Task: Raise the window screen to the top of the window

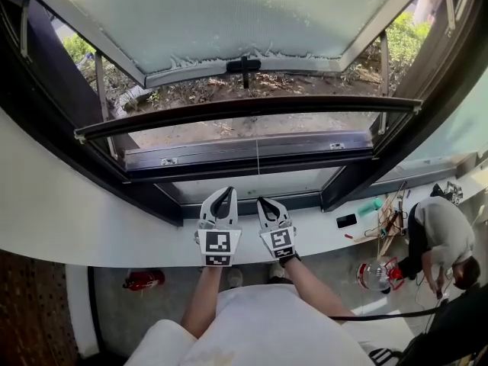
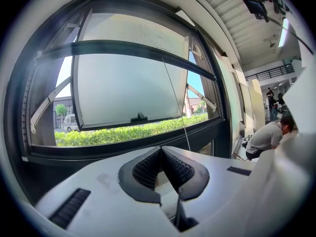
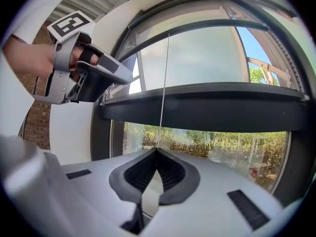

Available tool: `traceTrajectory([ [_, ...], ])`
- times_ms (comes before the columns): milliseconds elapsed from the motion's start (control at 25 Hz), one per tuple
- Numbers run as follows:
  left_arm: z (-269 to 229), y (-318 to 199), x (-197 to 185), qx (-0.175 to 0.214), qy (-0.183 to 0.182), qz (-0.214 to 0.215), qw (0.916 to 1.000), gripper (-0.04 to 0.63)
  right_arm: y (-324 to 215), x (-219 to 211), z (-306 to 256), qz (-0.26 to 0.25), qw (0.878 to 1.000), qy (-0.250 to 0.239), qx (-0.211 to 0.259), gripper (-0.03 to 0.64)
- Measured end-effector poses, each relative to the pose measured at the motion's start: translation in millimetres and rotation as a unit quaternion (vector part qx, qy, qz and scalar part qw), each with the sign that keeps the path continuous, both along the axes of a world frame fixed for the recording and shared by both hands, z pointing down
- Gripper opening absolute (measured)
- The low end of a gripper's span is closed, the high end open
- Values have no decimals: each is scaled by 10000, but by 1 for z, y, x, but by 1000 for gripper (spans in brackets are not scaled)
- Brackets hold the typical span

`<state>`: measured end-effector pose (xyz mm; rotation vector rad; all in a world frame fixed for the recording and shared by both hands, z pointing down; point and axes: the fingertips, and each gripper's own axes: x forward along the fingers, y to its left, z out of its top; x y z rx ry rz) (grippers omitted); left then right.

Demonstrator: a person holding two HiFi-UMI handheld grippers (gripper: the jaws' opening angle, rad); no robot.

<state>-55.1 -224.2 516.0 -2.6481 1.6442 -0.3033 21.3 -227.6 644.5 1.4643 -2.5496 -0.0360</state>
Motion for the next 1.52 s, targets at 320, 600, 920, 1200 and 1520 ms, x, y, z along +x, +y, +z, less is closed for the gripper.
traceTrajectory([
  [320, -4, -4, -5, 23, 82, -60, 9999, 5, -7, -9, -36, -61, 9990, -134, 426, 3],
  [600, -10, -4, -5, 54, 153, -32, 9999, 6, -7, -10, -48, -49, 9985, -220, 497, 3],
  [920, -12, -7, -3, 94, 185, 22, 9998, 6, -9, -10, -58, -62, 9979, -233, 600, 2],
  [1200, -15, -9, -1, 112, 212, 72, 9997, 5, -11, -10, -78, -49, 9960, -388, 809, 2],
  [1520, -17, -12, 0, 137, 249, 82, 9996, 5, -13, -21, -150, -227, 9796, -744, 1855, 3],
])
